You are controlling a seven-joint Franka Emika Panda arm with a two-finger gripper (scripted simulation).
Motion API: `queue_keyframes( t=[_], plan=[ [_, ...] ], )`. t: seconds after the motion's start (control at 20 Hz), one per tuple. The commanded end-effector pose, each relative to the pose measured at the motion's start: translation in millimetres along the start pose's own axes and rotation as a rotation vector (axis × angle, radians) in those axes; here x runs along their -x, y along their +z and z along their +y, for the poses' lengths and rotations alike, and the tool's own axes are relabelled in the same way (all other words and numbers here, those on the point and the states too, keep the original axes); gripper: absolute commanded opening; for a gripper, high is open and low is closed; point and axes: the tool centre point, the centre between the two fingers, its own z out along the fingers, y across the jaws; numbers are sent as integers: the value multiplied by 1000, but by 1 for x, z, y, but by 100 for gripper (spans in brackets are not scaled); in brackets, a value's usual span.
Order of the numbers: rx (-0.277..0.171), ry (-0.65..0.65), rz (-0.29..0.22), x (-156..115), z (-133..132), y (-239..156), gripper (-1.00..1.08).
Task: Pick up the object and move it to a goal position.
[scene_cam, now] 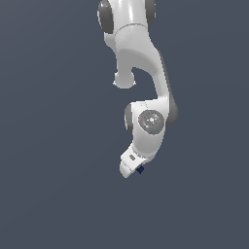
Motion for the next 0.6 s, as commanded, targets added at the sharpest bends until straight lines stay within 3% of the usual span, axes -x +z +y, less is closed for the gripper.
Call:
queue_keyframes(
  t=[0.0, 0.55],
  plan=[
    [0, -32, 3, -5, 1, 4, 100],
    [-1, -56, 4, -8, 0, 14, 100]
  ],
)
